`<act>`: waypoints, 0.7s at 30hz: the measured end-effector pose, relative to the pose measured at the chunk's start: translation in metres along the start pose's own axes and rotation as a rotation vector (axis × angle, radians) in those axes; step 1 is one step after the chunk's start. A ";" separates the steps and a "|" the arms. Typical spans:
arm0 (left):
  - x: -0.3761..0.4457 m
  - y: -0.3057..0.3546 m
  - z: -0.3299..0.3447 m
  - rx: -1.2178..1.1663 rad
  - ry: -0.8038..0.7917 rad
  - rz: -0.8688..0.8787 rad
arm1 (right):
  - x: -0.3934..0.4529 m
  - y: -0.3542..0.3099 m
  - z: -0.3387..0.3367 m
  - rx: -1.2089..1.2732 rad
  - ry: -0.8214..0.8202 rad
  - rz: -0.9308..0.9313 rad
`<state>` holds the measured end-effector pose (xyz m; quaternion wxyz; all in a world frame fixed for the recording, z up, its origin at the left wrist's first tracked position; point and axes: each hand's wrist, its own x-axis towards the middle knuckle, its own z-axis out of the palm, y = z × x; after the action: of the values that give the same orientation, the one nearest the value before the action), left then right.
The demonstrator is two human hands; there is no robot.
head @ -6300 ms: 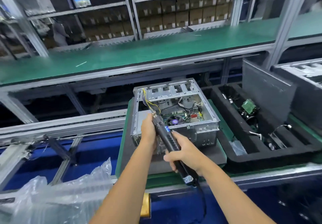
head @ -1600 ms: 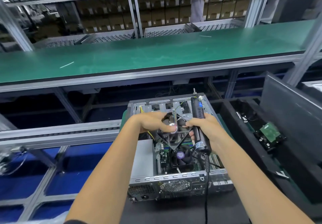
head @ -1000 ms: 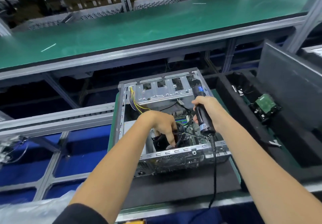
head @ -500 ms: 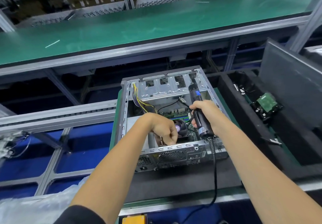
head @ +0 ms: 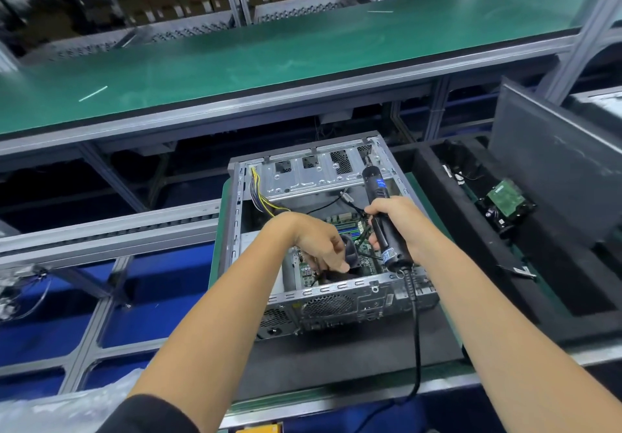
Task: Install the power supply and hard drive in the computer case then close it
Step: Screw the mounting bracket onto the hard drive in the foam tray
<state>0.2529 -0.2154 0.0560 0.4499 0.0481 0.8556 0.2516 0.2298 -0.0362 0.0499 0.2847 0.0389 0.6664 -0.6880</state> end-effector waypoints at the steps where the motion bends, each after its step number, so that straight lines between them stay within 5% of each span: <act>1: 0.001 0.000 0.000 -0.001 0.034 0.000 | 0.001 0.000 0.000 0.000 0.002 0.000; 8: 0.003 0.007 0.000 0.103 0.093 0.001 | 0.007 0.000 -0.006 0.003 0.001 0.002; 21: 0.044 0.116 -0.026 0.070 0.604 0.300 | -0.009 -0.024 -0.094 0.024 0.057 -0.094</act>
<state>0.1891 -0.1112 0.0900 0.1320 0.1122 0.9417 0.2883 0.1957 0.0534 0.0651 0.2325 0.0303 0.6670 -0.7072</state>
